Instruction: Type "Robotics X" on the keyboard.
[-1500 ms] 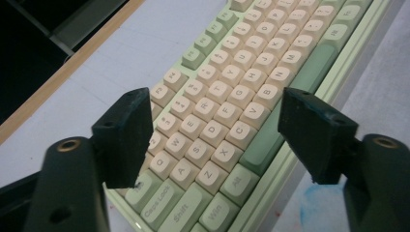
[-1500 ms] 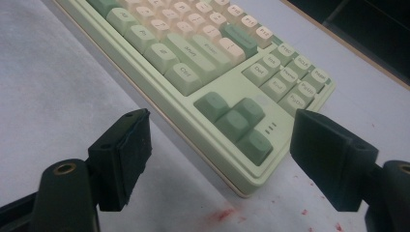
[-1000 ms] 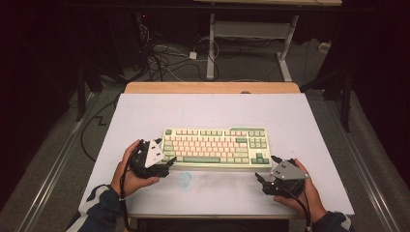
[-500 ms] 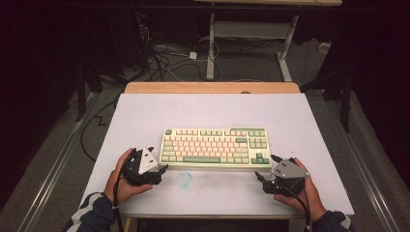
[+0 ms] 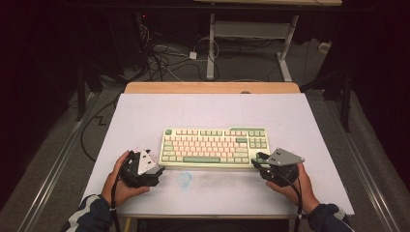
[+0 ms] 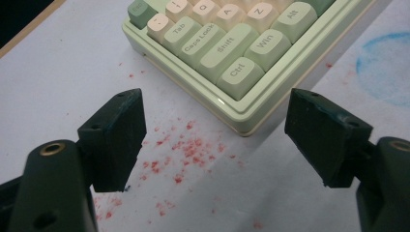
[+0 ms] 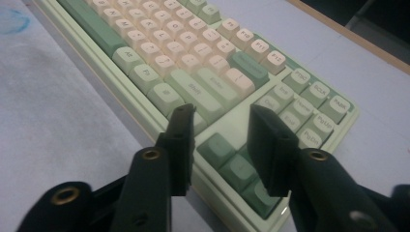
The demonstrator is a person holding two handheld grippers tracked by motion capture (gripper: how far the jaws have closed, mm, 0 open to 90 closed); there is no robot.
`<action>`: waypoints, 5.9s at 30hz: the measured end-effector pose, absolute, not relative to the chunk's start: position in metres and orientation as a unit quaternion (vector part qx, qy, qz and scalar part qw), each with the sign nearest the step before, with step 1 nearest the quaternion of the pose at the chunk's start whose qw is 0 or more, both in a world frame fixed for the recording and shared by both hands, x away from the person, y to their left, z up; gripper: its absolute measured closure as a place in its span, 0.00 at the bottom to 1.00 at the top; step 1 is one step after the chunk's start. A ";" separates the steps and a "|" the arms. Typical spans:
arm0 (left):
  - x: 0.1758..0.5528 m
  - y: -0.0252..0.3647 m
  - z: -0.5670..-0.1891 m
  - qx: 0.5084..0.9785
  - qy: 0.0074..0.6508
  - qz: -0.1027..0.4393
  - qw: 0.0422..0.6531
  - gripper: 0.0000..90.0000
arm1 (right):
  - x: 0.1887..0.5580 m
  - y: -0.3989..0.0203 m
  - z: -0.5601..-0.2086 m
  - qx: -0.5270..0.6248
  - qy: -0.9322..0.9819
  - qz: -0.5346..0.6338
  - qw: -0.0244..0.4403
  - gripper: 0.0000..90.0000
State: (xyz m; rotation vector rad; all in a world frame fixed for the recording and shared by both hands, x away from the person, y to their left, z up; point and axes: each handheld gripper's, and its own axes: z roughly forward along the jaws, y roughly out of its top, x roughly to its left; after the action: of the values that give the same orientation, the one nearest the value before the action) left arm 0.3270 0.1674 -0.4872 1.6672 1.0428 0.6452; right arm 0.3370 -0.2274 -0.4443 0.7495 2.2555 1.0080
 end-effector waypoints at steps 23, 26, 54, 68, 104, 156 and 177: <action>0.327 0.165 -0.491 0.703 0.431 0.261 0.502 0.24 | 0.379 -0.186 -0.445 0.253 0.869 0.354 0.237 1.00; 0.327 0.164 -0.491 0.703 0.431 0.261 0.502 0.24 | 0.380 -0.188 -0.448 0.256 0.869 0.352 0.234 1.00; 0.334 0.142 -0.454 0.698 0.418 0.202 0.544 0.97 | 0.382 -0.195 -0.458 0.270 0.864 0.351 0.238 1.00; 0.353 0.123 -0.451 0.719 0.410 0.188 0.529 0.97 | 0.382 -0.194 -0.459 0.269 0.864 0.351 0.242 1.00; 0.376 0.091 -0.468 0.752 0.401 0.172 0.494 0.97 | 0.382 -0.193 -0.459 0.269 0.862 0.352 0.245 1.00; 0.375 0.094 -0.458 0.724 0.397 0.223 0.519 0.71 | 0.380 -0.193 -0.458 0.269 0.862 0.352 0.246 1.00; 0.372 0.094 -0.450 0.690 0.399 0.254 0.548 0.35 | 0.376 -0.202 -0.430 0.272 0.834 0.394 0.273 0.91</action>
State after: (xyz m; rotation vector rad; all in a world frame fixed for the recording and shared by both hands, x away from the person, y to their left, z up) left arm 0.3724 0.0945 -0.4502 1.6359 0.9446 0.6007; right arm 0.3759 -0.2019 -0.4297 0.7318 2.2448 1.0599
